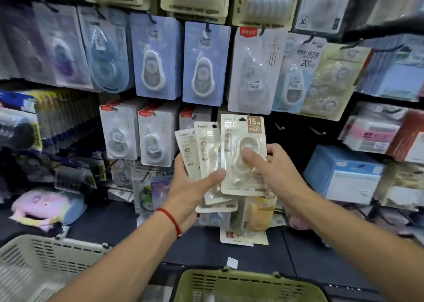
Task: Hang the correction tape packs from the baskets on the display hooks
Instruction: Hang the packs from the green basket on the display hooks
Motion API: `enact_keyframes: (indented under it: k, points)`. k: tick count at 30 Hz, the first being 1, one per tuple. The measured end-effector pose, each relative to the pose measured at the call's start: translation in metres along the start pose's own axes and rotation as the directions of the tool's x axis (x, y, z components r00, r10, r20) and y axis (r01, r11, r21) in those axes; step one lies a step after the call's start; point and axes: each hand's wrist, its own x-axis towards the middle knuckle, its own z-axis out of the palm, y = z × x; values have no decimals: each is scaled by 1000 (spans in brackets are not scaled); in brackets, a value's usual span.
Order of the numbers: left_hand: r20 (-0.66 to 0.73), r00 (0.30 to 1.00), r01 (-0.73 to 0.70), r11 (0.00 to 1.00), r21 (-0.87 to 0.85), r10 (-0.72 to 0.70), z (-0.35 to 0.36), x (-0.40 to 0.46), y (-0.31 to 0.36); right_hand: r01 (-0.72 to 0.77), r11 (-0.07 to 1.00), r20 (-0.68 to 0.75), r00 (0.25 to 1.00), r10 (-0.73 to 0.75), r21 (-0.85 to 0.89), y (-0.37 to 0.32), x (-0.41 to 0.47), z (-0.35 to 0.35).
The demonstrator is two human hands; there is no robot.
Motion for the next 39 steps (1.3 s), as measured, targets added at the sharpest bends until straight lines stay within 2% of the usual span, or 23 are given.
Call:
enact_keyframes:
  k: [2,4,7,10,14,22,27,32,35,37,39]
  points:
    - [-52,998,-27,999,37,29,-8,3,-3,44,998,-24,999,-45,-40,9,4,7]
    - [-113,993,-35,997,74,43,-17,5,-5,74,997,-75,994,-74,-3,18,9,16]
    - [-239,960,-92,970,224,146,-33,6,-1,124,992,-119,985,-122,13,29,17,26]
    - [-272,923,-176,926,335,274,-45,5,5,144,989,-125,983,-137,46,37,24,30]
    - [-283,886,-256,896,362,367,-54,3,8,169,985,-172,972,-159,44,37,34,34]
    - [-270,867,-312,878,363,419,-41,-3,10,164,986,-189,968,-163,-13,54,48,43]
    - [-307,877,-285,915,287,369,-19,-1,0,138,970,-207,962,-180,-199,68,79,51]
    - [-317,884,-262,925,275,344,4,3,-8,-49,957,-183,983,-4,-287,78,111,51]
    - [-297,891,-263,923,282,345,7,4,-9,-160,922,-255,965,70,-352,76,109,53]
    - [-277,898,-263,921,286,342,3,6,-9,-84,944,-238,971,6,-318,69,97,54]
    - [-250,910,-256,922,291,332,-4,8,-8,24,993,-71,997,-32,-112,56,78,56]
